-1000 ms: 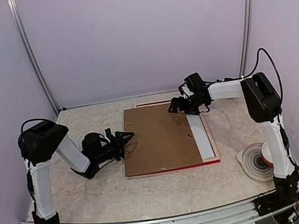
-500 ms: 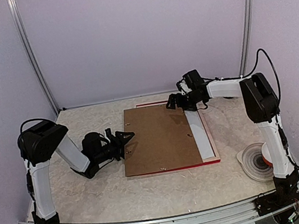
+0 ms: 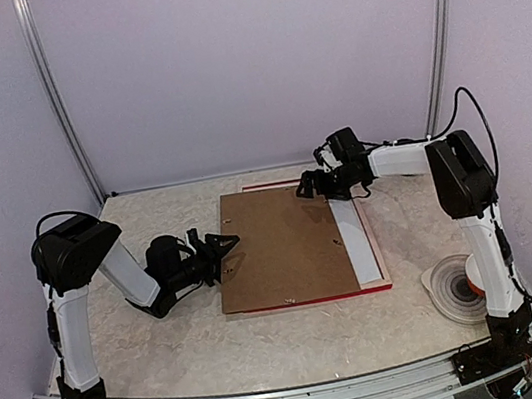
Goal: Put the photo into the frame
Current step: Place the backboard on the frame body, then adjust the photo frame on the frame body.
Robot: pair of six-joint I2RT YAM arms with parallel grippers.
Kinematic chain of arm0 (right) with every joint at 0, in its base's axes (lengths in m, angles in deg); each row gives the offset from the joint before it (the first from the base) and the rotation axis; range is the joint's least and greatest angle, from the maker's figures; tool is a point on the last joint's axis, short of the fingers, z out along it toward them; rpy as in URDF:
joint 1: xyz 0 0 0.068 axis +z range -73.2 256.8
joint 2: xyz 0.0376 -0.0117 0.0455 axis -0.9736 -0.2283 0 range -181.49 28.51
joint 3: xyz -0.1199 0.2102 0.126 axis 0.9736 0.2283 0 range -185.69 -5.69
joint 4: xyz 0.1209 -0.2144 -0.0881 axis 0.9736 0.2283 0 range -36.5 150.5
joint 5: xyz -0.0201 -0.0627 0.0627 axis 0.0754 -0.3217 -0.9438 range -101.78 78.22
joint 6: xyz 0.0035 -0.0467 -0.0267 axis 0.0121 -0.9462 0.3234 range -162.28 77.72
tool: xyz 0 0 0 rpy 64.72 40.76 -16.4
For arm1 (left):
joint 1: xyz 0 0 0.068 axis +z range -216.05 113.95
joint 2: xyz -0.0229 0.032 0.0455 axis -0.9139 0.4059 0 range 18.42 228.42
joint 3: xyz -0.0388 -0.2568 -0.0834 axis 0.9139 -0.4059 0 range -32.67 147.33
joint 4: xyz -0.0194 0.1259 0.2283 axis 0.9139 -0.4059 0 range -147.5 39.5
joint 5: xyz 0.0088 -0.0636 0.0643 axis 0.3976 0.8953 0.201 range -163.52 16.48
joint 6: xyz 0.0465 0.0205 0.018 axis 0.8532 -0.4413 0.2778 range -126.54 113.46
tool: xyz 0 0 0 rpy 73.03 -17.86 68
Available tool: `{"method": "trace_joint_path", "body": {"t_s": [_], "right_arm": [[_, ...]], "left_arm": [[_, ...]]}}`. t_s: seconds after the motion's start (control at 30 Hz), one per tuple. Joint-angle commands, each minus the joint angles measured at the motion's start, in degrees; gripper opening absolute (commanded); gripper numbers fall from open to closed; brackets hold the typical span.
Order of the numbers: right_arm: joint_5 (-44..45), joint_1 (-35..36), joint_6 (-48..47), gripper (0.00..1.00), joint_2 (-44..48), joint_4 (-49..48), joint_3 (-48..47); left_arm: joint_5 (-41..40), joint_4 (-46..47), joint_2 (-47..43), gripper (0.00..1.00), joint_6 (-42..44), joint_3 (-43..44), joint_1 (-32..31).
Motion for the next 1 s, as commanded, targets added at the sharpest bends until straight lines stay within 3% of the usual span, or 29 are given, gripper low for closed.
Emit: {"method": "trace_joint_path", "body": {"t_s": [0.0, 0.23, 0.97], "right_arm": [[-1.7, -0.4, -1.1, 0.99, 5.4, -1.1, 4.8], [-1.4, -0.6, -1.3, 0.99, 9.3, -4.2, 11.9], [-2.0, -0.6, -0.8, 0.99, 2.1, -1.2, 3.6]], "left_arm": [[0.0, -1.1, 0.5, 0.69, 0.7, -0.6, 0.3], [0.0, 0.0, 1.1, 0.7, 0.1, -0.7, 0.3], [0.3, 0.6, 1.1, 0.7, -0.2, -1.1, 0.3]]}}
